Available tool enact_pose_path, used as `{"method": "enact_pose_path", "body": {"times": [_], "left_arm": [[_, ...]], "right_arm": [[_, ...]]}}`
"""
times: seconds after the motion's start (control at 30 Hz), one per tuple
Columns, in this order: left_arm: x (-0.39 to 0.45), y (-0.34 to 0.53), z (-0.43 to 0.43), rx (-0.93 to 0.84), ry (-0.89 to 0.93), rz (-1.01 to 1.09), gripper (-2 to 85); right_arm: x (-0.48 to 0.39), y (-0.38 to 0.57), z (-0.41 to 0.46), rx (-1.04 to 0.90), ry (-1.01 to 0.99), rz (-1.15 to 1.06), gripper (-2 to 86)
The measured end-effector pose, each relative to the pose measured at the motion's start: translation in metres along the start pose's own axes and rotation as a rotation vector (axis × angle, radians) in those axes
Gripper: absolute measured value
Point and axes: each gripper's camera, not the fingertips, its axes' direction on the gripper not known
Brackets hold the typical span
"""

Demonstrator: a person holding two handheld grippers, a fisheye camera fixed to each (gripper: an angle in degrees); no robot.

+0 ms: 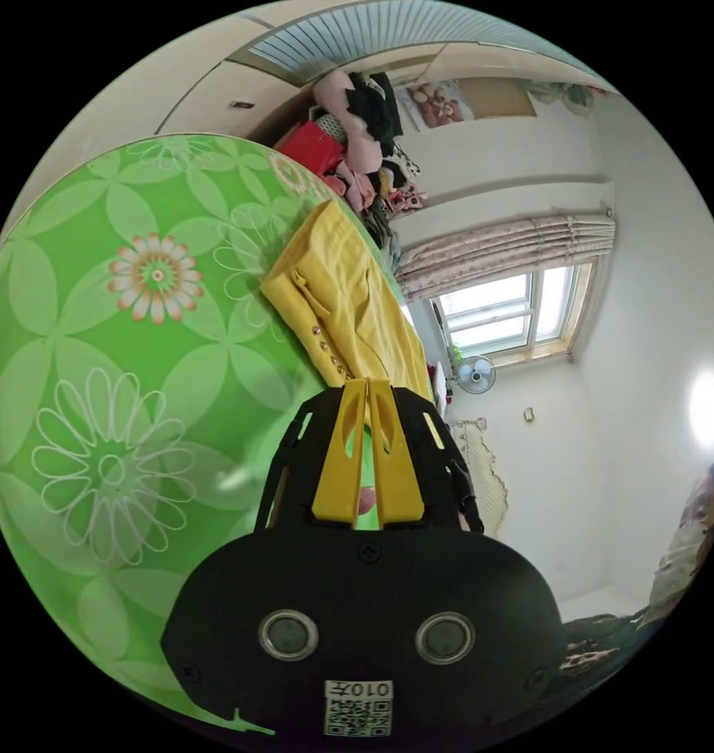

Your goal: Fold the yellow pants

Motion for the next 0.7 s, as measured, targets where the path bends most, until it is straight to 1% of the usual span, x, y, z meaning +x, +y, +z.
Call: {"method": "enact_pose_path", "body": {"times": [0.2,0.37,0.43,0.5,0.6,0.7], "left_arm": [[0.008,-0.003,0.004,0.006,-0.024,-0.068,-0.2],[0.004,0.003,-0.01,0.051,-0.024,-0.175,-0.1],[0.0,0.0,-0.005,0.038,0.006,-0.21,0.1],[0.003,-0.005,0.007,0.011,-0.009,-0.227,0.4],[0.01,-0.006,0.01,0.046,-0.032,-0.24,0.9],[0.011,-0.007,0.014,0.071,0.004,-0.267,1.6]], "right_arm": [[0.033,0.049,0.016,0.047,0.007,0.028,12.9],[0.06,0.11,-0.022,0.233,0.132,0.095,13.3],[0.07,0.118,-0.027,0.253,0.119,0.119,13.2],[0.074,0.122,-0.023,0.247,0.107,0.117,13.0],[0.067,0.126,-0.007,0.236,0.144,0.103,12.6],[0.062,0.126,0.007,0.237,0.14,0.111,12.3]]}}
